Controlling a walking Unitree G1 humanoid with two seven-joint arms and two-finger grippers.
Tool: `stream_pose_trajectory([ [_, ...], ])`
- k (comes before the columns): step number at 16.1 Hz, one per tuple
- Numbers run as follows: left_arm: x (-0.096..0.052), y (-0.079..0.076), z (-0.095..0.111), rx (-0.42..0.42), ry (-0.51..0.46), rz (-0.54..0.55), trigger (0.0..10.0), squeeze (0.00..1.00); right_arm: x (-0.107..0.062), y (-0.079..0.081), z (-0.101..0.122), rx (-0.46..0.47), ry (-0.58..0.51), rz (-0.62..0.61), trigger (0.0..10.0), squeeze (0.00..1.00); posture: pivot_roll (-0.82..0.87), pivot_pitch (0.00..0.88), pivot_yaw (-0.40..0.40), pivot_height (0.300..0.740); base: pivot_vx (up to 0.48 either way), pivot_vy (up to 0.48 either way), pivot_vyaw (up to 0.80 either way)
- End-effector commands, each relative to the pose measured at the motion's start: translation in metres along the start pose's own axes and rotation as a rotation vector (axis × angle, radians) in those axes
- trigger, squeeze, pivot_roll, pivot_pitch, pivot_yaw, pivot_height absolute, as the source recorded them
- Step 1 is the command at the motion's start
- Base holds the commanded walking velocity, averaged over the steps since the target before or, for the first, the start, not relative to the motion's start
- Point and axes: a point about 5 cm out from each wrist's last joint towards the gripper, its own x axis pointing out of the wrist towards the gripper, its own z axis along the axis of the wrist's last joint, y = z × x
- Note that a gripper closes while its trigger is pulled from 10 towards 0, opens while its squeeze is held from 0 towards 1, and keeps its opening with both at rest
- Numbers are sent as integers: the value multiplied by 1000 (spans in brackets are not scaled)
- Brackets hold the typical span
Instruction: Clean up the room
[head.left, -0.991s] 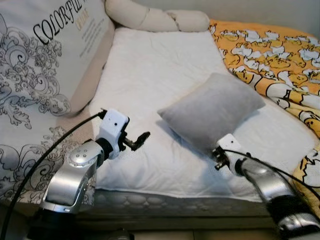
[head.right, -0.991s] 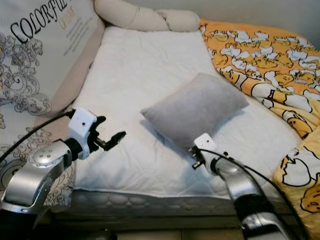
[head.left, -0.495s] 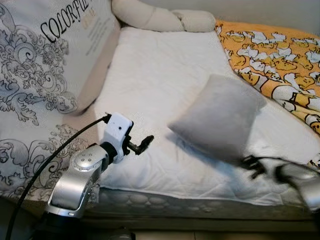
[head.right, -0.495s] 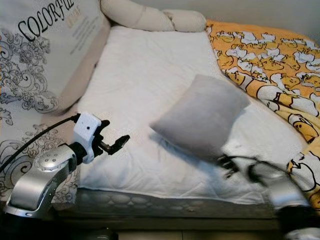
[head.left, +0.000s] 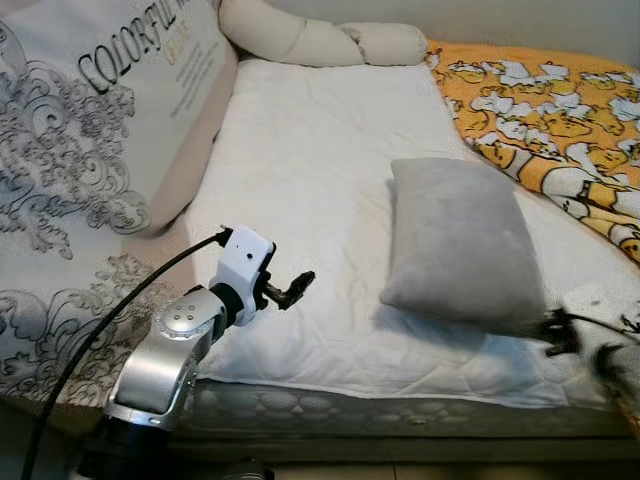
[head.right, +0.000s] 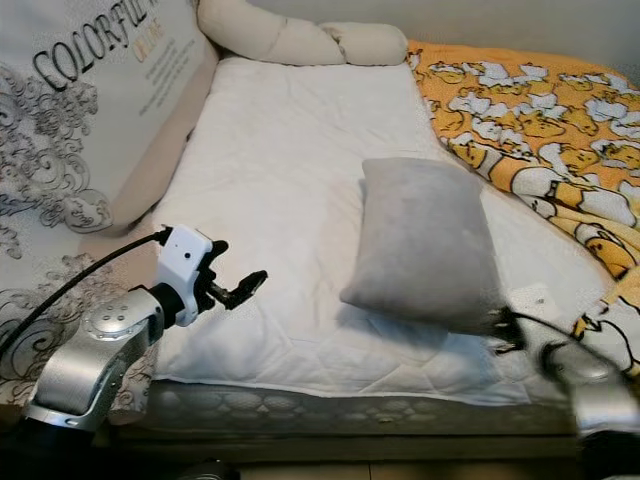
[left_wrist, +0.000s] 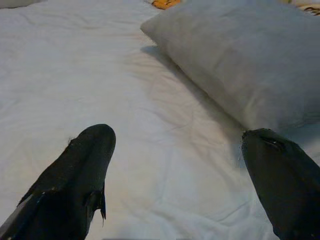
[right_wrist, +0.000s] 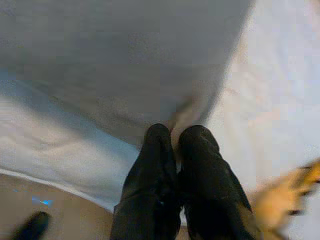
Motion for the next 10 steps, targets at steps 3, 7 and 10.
stream_pose_trajectory([
  [3, 4, 2, 3, -6, -17, 50, 10000, 0, -5, -4, -17, 83, 27, -90, 10000, 1000, 4, 0, -22, 740, 0, 0, 0],
  [7, -5, 8, 3, -58, -47, 113, 10000, 1000, -36, -35, -25, 130, 50, -72, 10000, 1000, 13, 0, -41, 740, 0, 0, 0],
  [10, -18, 21, 6, -91, -93, 237, 10000, 1000, -56, -44, 7, 137, -141, 31, 10000, 1000, 2, 0, -41, 740, 0, 0, 0],
])
